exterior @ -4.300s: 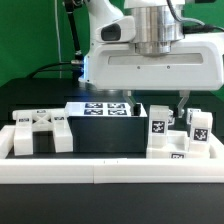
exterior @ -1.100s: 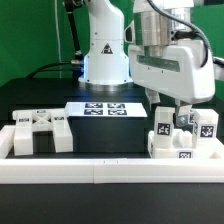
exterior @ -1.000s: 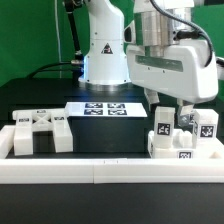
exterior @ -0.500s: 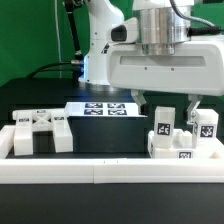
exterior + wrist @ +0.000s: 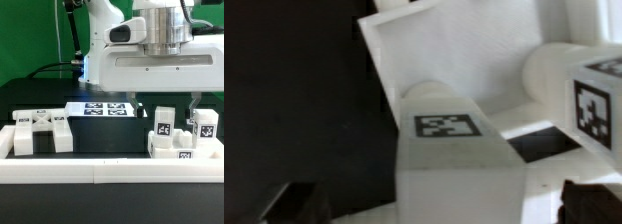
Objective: Assemble chair
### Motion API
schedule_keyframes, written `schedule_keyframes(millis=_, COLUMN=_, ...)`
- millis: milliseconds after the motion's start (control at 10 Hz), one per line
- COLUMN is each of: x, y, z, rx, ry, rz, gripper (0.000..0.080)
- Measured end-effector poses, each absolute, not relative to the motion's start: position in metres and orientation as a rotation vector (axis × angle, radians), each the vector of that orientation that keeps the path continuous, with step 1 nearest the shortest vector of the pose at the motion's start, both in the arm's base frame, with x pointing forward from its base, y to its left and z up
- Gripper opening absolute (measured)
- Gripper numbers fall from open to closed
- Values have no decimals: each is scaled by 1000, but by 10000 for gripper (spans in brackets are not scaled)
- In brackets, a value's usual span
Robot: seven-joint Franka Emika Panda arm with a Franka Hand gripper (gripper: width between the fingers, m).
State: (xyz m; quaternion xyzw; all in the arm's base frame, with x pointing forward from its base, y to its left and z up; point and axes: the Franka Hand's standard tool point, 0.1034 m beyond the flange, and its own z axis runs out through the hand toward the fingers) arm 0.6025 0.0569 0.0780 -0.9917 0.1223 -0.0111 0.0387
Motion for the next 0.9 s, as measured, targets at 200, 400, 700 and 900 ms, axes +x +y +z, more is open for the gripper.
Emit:
schedule_keyframes(millis=200, x=602, y=56, z=77, rx=-3058, ry=317, rz=-34, gripper=649)
schedule_keyframes(millis=400, x=602, y=56, z=77, rx=-3058, ry=318, rz=-34, gripper=387)
schedule_keyframes(millis=700, x=602, y=56, z=77, rx=-3053, ry=355, rz=-33, gripper=289)
schedule_keyframes(millis=900, x=602, y=57, z=77, rx=-3007, ry=618, rz=-23, gripper=289)
